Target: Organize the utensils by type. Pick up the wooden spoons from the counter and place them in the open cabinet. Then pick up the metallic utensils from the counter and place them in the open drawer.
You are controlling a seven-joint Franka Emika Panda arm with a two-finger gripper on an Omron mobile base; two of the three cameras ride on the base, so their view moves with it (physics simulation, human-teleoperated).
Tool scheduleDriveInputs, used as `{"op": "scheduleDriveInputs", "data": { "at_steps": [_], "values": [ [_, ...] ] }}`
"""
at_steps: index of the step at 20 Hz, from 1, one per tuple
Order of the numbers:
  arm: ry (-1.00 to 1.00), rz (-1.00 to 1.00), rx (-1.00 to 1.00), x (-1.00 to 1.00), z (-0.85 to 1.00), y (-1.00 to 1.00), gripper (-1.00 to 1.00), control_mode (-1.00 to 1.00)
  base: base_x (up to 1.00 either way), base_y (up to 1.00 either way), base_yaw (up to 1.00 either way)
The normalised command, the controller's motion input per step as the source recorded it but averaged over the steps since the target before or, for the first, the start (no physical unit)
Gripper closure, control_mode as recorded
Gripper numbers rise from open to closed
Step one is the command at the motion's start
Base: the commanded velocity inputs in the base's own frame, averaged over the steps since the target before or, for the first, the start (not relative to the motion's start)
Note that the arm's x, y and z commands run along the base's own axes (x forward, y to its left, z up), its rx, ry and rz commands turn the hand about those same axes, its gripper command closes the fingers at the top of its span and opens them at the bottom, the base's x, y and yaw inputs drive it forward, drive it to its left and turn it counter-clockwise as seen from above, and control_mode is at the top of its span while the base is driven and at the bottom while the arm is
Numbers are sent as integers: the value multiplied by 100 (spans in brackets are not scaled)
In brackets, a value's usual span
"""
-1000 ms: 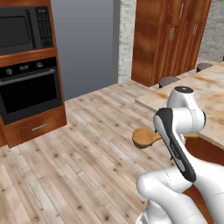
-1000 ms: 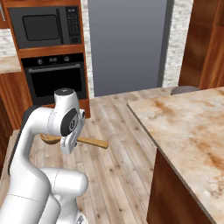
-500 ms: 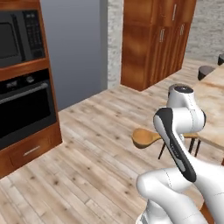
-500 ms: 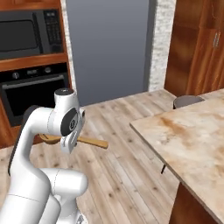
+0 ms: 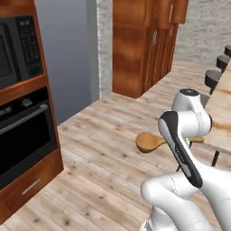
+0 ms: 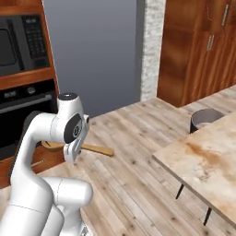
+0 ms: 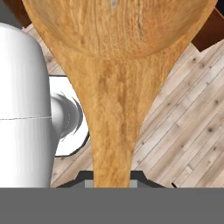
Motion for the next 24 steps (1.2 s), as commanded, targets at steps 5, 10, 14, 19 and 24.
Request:
{"op": "scheduleDriveInputs", "data": {
  "at_steps": [5, 10, 14, 19, 24],
  "values": [
    [0, 0, 0, 0, 0, 0, 100, 100, 89, 53, -38],
    [0, 0, 0, 0, 0, 0, 100, 100, 80, 48, -53],
    [0, 0, 0, 0, 0, 0, 100, 100, 74, 44, -59],
    [0, 0, 0, 0, 0, 0, 100, 100, 70, 36, -62],
    [0, 0, 0, 0, 0, 0, 100, 100, 74, 39, -59]
  ]
}}
